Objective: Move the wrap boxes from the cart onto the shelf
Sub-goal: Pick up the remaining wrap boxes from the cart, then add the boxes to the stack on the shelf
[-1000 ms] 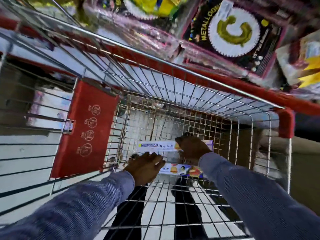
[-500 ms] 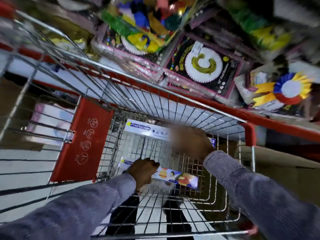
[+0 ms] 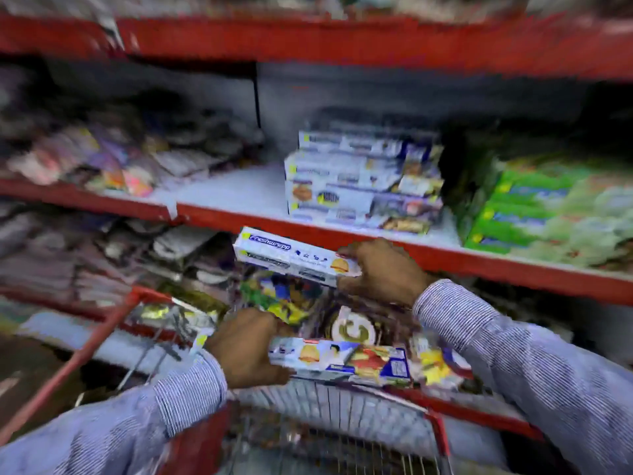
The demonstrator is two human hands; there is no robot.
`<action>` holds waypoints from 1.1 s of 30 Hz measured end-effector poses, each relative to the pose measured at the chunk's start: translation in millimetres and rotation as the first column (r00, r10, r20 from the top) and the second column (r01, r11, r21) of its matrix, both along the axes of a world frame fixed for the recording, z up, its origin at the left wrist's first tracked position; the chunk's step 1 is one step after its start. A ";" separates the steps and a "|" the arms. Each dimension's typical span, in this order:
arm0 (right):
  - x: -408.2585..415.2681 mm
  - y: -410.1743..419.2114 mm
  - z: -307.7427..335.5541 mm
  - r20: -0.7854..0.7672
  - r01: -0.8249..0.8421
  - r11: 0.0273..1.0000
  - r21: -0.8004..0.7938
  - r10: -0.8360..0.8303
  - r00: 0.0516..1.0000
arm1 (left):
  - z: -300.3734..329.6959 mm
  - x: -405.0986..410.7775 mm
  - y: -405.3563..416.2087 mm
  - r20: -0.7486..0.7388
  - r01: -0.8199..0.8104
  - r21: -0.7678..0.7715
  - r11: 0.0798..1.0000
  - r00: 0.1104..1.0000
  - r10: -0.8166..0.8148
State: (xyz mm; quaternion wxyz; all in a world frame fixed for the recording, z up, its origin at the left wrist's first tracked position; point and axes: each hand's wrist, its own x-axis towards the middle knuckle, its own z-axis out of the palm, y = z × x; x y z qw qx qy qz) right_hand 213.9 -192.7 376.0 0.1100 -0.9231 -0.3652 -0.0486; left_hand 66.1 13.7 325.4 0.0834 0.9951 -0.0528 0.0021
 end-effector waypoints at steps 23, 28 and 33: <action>179.2 9.7 133.0 -0.084 0.153 0.988 0.031 -0.150 0.985 | 176.5 172.4 9.3 0.115 0.097 -0.067 0.993 0.989 -0.089; 201.5 14.6 124.5 -0.020 0.184 0.982 0.043 -0.183 0.983 | 181.3 201.4 15.9 0.143 0.064 -0.085 0.994 0.988 -0.052; 210.3 8.3 135.3 -0.053 0.177 0.979 0.102 -0.173 0.984 | 190.2 226.9 16.7 0.148 0.033 -0.078 0.996 0.989 -0.022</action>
